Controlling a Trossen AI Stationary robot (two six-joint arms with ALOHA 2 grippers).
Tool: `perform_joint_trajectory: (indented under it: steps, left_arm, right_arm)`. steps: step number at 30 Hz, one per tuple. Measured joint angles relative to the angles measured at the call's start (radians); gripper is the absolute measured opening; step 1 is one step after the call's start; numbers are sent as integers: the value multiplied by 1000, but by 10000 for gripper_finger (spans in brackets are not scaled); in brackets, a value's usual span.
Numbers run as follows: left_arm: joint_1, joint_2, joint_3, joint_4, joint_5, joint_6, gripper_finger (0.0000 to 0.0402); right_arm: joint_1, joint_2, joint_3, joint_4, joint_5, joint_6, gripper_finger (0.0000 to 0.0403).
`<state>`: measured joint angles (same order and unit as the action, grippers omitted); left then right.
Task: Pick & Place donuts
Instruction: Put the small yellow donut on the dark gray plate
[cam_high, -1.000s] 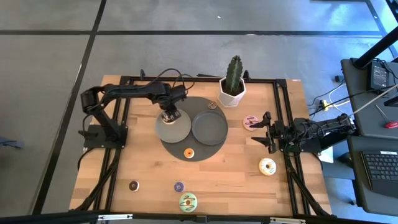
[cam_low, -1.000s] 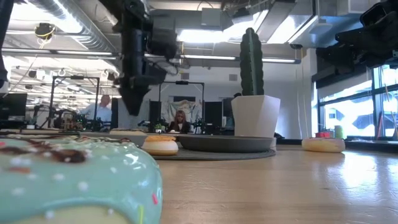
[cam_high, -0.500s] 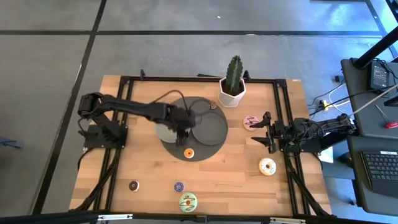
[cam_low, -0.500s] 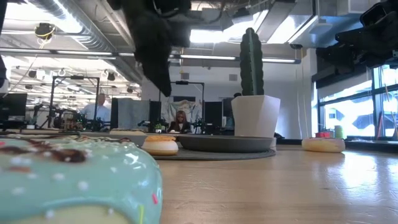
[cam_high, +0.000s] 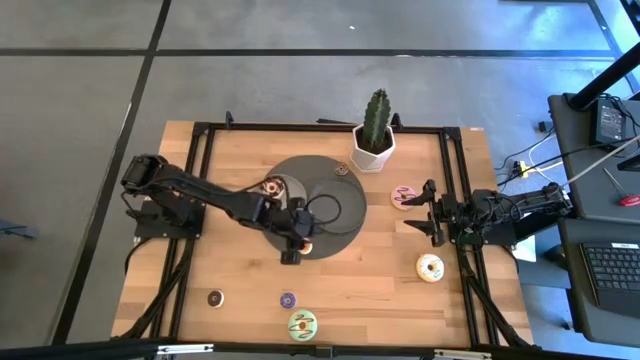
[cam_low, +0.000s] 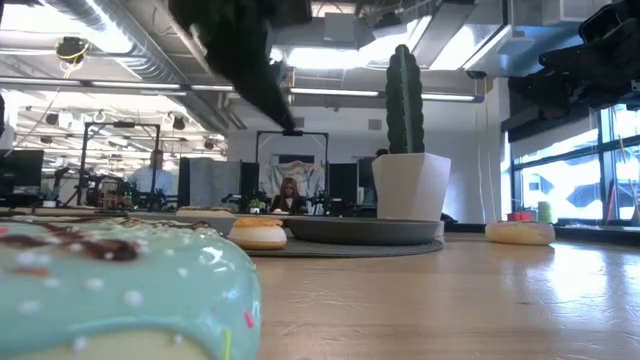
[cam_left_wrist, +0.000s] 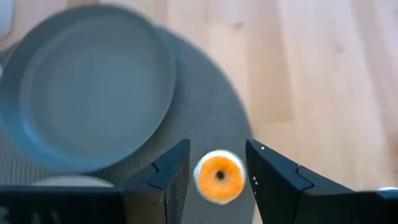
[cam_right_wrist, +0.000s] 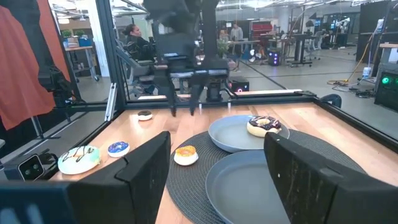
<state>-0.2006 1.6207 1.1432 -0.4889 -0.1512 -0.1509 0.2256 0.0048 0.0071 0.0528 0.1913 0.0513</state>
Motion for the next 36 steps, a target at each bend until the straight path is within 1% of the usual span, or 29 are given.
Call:
perform_joint_trajectory:
  steps: [3,7,13,15,25,28,32,36]
  left_arm:
    - [3,1,-54,6,-25,-42,148]
    - [8,1,-118,106,-35,-46,143]
    - [7,17,-182,199,-30,-49,132]
    - [7,29,-189,240,-30,-49,129]
    - [8,143,-192,251,-8,-48,113]
    - [8,161,-192,259,-7,-46,108]
    - [8,159,-192,258,10,-45,90]
    - [10,136,-192,250,16,-37,59]
  right_arm:
    - [0,0,0,0,0,0,259]
    - [0,0,0,0,0,0,259]
    - [0,0,0,0,0,0,259]
    - [0,0,0,0,0,0,259]
    - [0,0,0,0,0,-1,259]
    - [0,0,0,0,0,0,259]
    - [0,0,0,0,0,-1,259]
    - [0,0,0,1,0,-3,259]
